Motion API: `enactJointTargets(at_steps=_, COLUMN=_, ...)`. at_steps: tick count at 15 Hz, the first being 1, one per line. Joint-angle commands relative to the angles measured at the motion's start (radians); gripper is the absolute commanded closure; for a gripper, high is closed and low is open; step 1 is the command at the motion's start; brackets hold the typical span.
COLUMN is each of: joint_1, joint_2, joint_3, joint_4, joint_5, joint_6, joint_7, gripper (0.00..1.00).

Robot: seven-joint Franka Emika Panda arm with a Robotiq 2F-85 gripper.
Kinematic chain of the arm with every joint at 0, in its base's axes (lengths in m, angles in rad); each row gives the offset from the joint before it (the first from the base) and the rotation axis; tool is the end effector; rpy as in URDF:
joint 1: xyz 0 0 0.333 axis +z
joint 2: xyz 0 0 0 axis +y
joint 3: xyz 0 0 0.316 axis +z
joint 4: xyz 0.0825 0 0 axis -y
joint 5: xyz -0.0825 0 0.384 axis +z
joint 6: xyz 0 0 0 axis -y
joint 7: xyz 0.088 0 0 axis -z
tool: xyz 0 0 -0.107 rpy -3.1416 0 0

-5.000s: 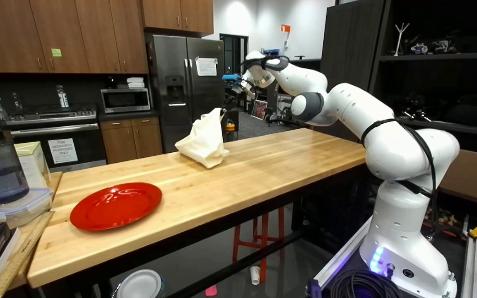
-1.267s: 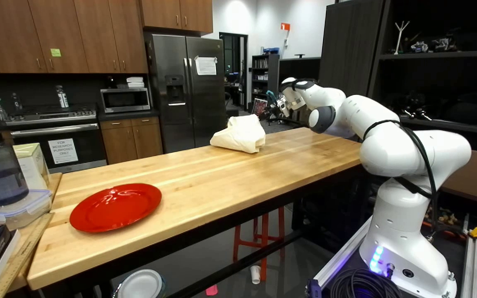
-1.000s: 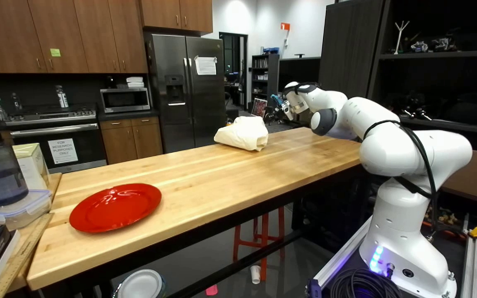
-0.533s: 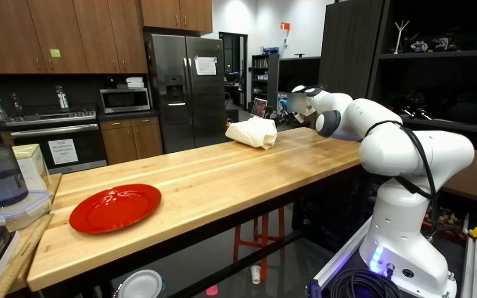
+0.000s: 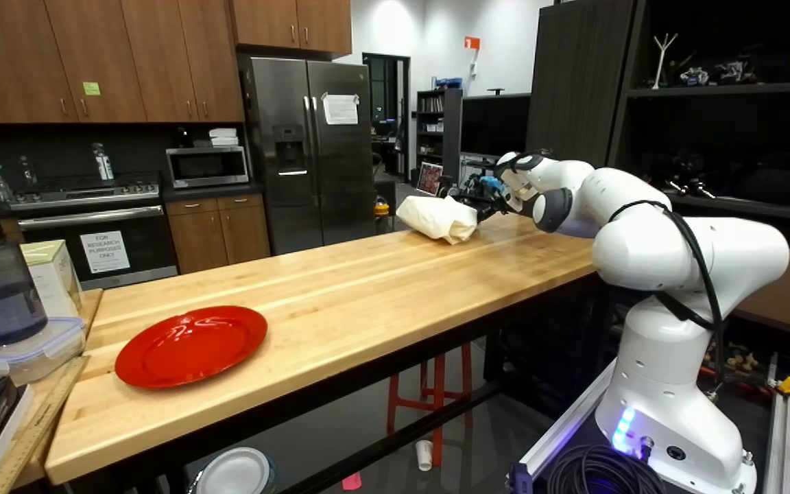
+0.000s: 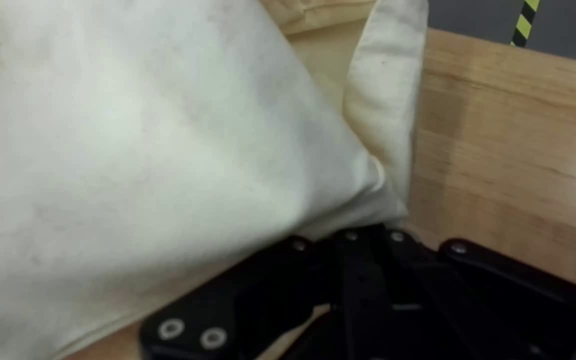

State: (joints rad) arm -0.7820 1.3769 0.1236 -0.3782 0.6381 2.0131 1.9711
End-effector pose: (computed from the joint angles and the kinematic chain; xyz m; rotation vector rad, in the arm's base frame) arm 0.6355 -0.5407 0.2601 -0.2250 2.3826 0.2745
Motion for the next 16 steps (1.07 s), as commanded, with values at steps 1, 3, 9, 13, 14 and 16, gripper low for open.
enactJointTargets(at_steps=1, joint_1=-0.029, joint_2=0.010, joint_3=0.021, joint_4=0.026, joint_5=-0.021, joint_6=0.030, joint_7=0.104, gripper=0.99)
enactJointTargets(at_steps=3, joint_1=-0.050, joint_2=-0.016, joint_3=0.048, joint_4=-0.001, joint_5=-0.002, joint_6=0.038, joint_7=0.090, gripper=0.99)
enactJointTargets(at_steps=9, joint_1=-0.053, joint_2=-0.081, joint_3=0.118, joint_4=-0.033, joint_5=0.080, joint_6=0.068, joint_7=0.171, gripper=0.99)
enactJointTargets(at_steps=13, joint_1=0.005, joint_2=-0.081, joint_3=0.109, joint_4=-0.025, joint_5=0.093, joint_6=0.109, joint_7=0.262, gripper=0.99)
enactJointTargets(at_steps=14, joint_1=0.030, joint_2=-0.071, joint_3=0.097, joint_4=-0.020, joint_5=0.082, joint_6=0.139, joint_7=0.279, gripper=0.99)
enactJointTargets(at_steps=16, joint_1=0.091, joint_2=-0.024, joint_3=0.069, joint_4=0.036, joint_5=0.059, joint_6=0.175, joint_7=0.332, gripper=0.99)
